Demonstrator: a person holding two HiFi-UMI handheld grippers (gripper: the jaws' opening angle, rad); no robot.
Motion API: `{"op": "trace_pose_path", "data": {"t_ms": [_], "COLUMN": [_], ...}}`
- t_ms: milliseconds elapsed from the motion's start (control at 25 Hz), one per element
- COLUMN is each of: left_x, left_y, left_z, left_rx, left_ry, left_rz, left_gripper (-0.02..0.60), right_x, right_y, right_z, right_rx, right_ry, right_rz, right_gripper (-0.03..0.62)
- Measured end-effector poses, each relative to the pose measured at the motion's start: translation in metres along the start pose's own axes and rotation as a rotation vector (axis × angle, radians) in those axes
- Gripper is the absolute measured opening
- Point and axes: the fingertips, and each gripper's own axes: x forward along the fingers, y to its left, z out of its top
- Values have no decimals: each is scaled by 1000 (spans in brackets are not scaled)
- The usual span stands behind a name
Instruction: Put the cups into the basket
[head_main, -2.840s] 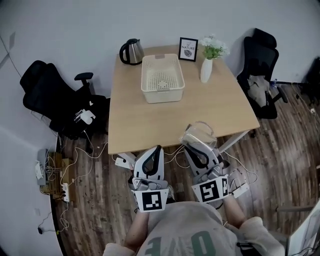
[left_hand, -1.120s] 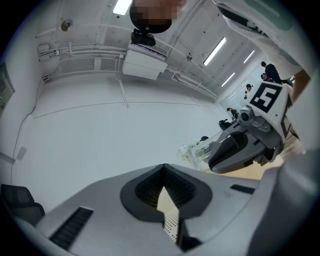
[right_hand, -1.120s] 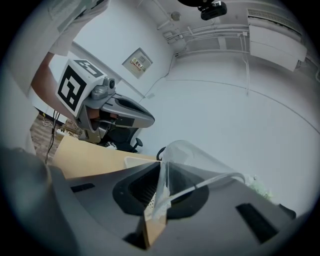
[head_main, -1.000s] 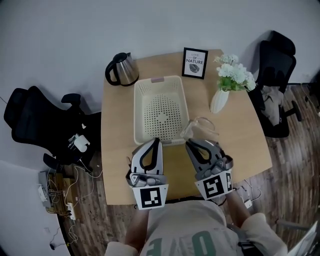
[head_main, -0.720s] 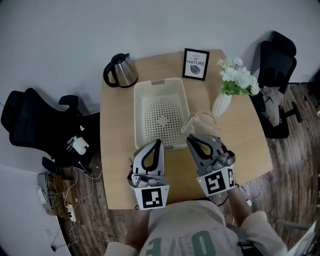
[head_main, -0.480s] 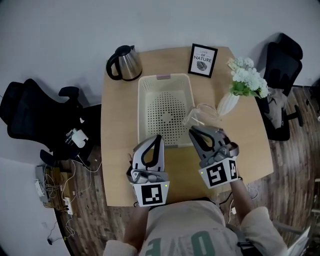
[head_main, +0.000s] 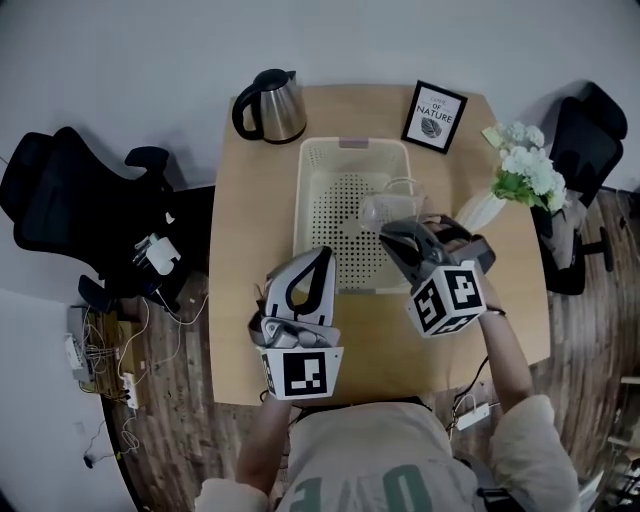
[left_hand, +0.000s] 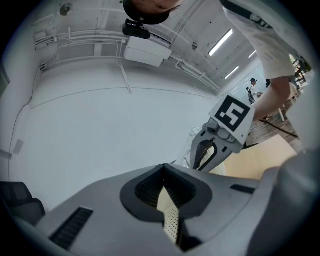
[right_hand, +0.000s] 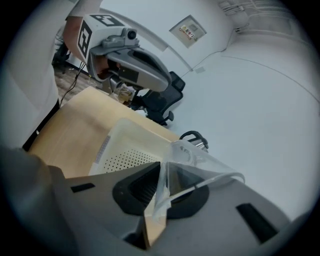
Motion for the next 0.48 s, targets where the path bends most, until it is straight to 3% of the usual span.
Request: {"op": "trace_pose_path", "data": {"t_ms": [200, 480], "left_x": [4, 15], "left_y": [-3, -1], "left_z": [-9, -29], "left_rx": [-9, -40], "left_ry": [18, 39], "left_rz": [-15, -53], "left_gripper": [9, 9], "right_x": [38, 79], "right_y": [11, 26], "right_z": [-10, -27], "right_rx": [-182, -370], "right_ry": [90, 190], "right_rz": [189, 356], "right_gripper": [21, 21]}}
